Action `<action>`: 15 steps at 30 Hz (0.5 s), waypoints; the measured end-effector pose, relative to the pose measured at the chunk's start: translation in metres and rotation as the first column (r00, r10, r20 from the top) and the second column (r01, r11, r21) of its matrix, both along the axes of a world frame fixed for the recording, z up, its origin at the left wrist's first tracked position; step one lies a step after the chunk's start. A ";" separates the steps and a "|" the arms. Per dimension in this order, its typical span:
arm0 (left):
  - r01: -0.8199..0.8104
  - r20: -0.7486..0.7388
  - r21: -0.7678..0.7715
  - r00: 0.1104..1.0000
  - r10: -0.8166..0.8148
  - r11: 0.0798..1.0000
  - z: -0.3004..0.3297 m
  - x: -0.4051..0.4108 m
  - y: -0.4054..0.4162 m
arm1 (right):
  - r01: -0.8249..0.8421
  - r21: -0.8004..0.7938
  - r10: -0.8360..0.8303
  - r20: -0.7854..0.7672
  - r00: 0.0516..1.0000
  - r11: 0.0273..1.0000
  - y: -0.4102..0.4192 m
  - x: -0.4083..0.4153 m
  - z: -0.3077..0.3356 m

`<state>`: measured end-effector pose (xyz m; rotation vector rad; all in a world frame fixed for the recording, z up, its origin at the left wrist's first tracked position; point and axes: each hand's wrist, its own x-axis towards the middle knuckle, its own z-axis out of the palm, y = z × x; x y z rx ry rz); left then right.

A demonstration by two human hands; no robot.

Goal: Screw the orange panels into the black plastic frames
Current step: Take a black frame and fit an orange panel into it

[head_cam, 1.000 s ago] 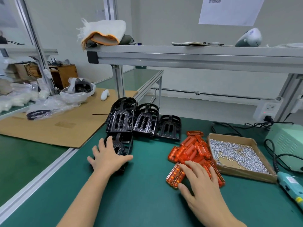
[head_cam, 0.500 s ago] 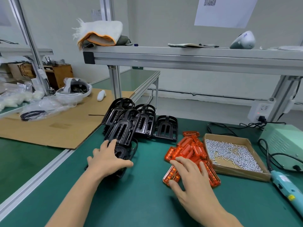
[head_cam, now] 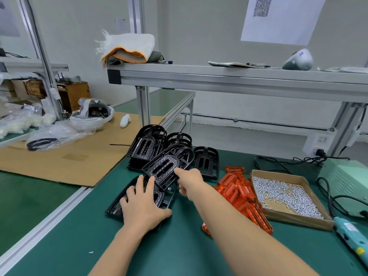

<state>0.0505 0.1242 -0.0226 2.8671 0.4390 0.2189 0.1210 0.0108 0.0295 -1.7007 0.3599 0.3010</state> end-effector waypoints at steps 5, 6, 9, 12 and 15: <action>-0.006 0.062 -0.004 0.998 0.006 1.000 -0.006 -0.001 0.000 | 0.095 0.212 -0.096 -0.007 0.995 0.973 0.000 0.004 -0.004; -0.005 0.072 -0.003 0.997 0.005 1.000 -0.007 -0.001 0.000 | 0.092 0.279 -0.100 0.013 0.995 0.956 -0.002 0.001 0.001; -0.021 0.090 -0.014 0.996 0.022 1.000 -0.007 0.000 0.001 | 0.039 0.400 -0.117 0.171 0.978 0.916 -0.020 -0.015 0.026; -0.036 0.092 0.014 0.995 0.035 0.999 -0.005 -0.001 0.006 | -0.062 0.411 -0.106 0.372 0.922 0.909 -0.062 -0.044 0.053; -0.024 0.068 0.115 0.998 0.016 0.993 0.002 -0.002 0.007 | -0.111 0.245 -0.050 0.569 0.821 0.963 -0.121 -0.085 0.065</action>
